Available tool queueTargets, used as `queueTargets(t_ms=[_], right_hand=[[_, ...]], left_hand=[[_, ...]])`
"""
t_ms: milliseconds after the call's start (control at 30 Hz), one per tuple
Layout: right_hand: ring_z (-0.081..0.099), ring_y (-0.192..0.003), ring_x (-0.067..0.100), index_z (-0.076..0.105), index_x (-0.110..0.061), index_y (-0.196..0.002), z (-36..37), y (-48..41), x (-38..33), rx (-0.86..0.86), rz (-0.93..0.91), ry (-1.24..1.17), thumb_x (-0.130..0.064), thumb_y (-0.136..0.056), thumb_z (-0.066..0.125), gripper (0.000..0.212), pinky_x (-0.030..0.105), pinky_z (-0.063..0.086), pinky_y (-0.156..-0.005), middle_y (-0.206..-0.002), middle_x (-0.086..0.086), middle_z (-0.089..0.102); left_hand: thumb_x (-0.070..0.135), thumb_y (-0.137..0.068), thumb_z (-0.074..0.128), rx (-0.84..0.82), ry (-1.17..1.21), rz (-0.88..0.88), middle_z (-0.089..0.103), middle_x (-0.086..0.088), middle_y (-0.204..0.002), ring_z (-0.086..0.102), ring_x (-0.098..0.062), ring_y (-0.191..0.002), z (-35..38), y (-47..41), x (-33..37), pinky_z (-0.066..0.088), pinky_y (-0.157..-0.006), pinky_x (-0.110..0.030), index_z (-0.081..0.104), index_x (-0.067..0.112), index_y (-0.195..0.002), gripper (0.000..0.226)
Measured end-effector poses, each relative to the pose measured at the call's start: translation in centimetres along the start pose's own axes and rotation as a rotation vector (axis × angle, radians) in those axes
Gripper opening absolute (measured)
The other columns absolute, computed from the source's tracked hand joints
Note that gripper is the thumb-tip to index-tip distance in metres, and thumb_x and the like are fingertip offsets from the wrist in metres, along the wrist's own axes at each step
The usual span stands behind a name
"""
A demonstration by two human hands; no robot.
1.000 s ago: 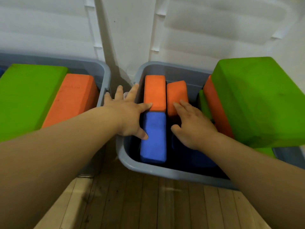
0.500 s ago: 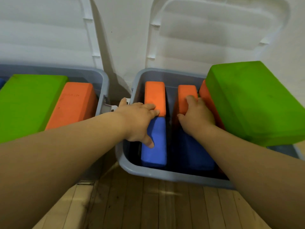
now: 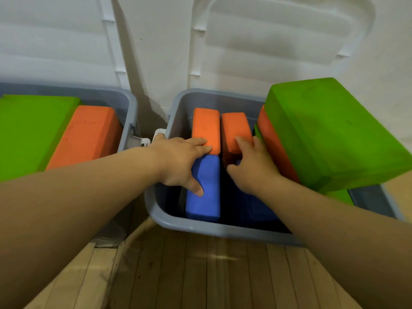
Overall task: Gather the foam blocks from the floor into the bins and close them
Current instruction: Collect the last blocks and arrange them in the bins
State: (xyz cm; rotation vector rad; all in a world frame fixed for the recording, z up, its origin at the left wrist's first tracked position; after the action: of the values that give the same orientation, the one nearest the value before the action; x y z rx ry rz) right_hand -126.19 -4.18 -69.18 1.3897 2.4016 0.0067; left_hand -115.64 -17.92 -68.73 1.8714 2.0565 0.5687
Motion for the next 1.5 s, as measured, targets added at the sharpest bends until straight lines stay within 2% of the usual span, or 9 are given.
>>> queueTargets(t_ms=[200, 533, 700, 833, 967, 1100, 1300, 1400, 1500], right_hand=[[0.047, -0.135, 0.038, 0.002, -0.017, -0.162, 1.6, 3.6, 3.0, -0.191, 0.207, 0.082, -0.046, -0.087, 0.073, 0.107, 0.038, 0.043, -0.105, -0.152, 0.025, 0.039], [0.056, -0.127, 0.034, 0.042, -0.012, -0.143, -1.1, 3.8, 0.3, -0.036, 0.149, -0.08, -0.064, -0.082, 0.075, 0.087, 0.036, 0.045, -0.093, -0.143, 0.013, 0.056], [0.037, -0.148, 0.027, 0.008, -0.016, -0.165, 0.6, 4.4, 0.0, -0.246, 0.048, -0.027, -0.057, -0.098, 0.058, 0.093, 0.029, 0.032, -0.113, -0.166, 0.009, 0.03], [0.047, -0.138, 0.033, 0.001, -0.01, -0.164, 1.2, 5.4, 0.0, -0.315, 0.007, 0.122, -0.058, -0.1, 0.053, 0.095, 0.033, 0.039, -0.108, -0.159, 0.017, 0.04], [0.044, -0.141, 0.033, 0.009, -0.009, -0.163, -0.6, 7.2, -2.2, -0.315, -0.192, 0.326, -0.054, -0.098, 0.058, 0.093, 0.04, 0.04, -0.112, -0.16, 0.019, 0.035], [0.052, -0.132, 0.029, 0.041, -0.019, -0.15, -6.4, 10.2, -5.5, -0.15, -0.484, 0.502, -0.05, -0.094, 0.061, 0.066, 0.045, 0.044, -0.108, -0.145, 0.007, 0.052], [0.032, -0.146, 0.031, 0.047, -0.036, -0.148, -14.3, 11.1, -4.1, 0.041, -0.438, 0.655, -0.073, -0.077, 0.06, 0.082, 0.05, 0.029, -0.119, -0.158, 0.001, 0.04], [0.013, -0.154, 0.036, 0.034, -0.048, -0.152, -17.2, 10.6, -1.4, 0.119, -0.297, 0.607, -0.091, -0.07, 0.032, 0.093, 0.058, 0.014, -0.124, -0.169, -0.001, 0.02], [0.006, -0.154, 0.042, 0.017, -0.052, -0.157, -19.5, 9.3, 2.9, 0.162, -0.121, 0.464, -0.094, -0.079, 0.026, 0.088, 0.063, 0.012, -0.122, -0.171, -0.004, 0.004]], left_hand=[[0.091, -0.07, 0.058, 0.061, -0.017, 0.024, -0.004, 0.014, -0.172, 0.017, -0.025, -0.156, 0.0, 0.3, -0.1, 0.02, -0.119, -0.062, 0.0, 0.041, -0.163, 0.12], [0.089, -0.072, 0.06, 0.08, -0.006, 0.045, -0.003, 0.011, -0.172, 0.024, -0.024, -0.154, -0.1, 0.7, 0.1, 0.025, -0.118, -0.057, 0.003, 0.037, -0.164, 0.12], [0.09, -0.071, 0.059, 0.074, 0.004, 0.043, -0.004, 0.012, -0.172, 0.022, -0.024, -0.155, 0.0, 0.7, 0.0, 0.021, -0.118, -0.059, 0.002, 0.039, -0.164, 0.12], [0.09, -0.071, 0.059, 0.059, 0.008, 0.036, -0.006, 0.015, -0.171, 0.019, -0.023, -0.156, -0.1, 0.7, 0.1, 0.019, -0.119, -0.06, 0.0, 0.042, -0.163, 0.119], [0.088, -0.072, 0.061, 0.044, 0.011, 0.022, -0.005, 0.016, -0.171, 0.018, -0.023, -0.156, -0.3, 0.7, 0.1, 0.019, -0.119, -0.061, 0.002, 0.043, -0.162, 0.117], [0.083, -0.073, 0.066, 0.076, 0.118, 0.018, 0.012, 0.015, -0.17, 0.022, -0.021, -0.154, -1.1, 0.6, 0.2, 0.02, -0.119, -0.061, 0.014, 0.041, -0.162, 0.111], [0.078, -0.076, 0.067, 0.3, 0.197, -0.071, 0.03, 0.009, -0.165, 0.029, -0.024, -0.15, -4.6, 0.6, 1.2, 0.025, -0.117, -0.065, 0.021, 0.038, -0.16, 0.104], [0.069, -0.077, 0.075, 0.375, 0.315, 0.017, 0.03, 0.002, -0.166, 0.032, -0.024, -0.15, -6.0, 0.4, 4.3, 0.026, -0.122, -0.05, 0.02, 0.031, -0.163, 0.109], [0.056, -0.074, 0.084, 0.373, 0.541, 0.127, 0.036, -0.001, -0.163, 0.041, -0.018, -0.144, -6.7, 0.3, 8.5, 0.031, -0.112, -0.024, 0.016, 0.025, -0.164, 0.116]])
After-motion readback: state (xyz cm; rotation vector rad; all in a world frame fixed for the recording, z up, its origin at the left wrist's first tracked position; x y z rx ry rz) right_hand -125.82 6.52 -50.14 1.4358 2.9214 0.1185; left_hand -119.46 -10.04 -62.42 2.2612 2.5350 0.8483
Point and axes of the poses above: each hand's wrist, its own y-axis away from the middle knuckle, its own z-axis out of the palm, x = y × z, the point moved 10 cm from there along -y, towards the middle knuckle
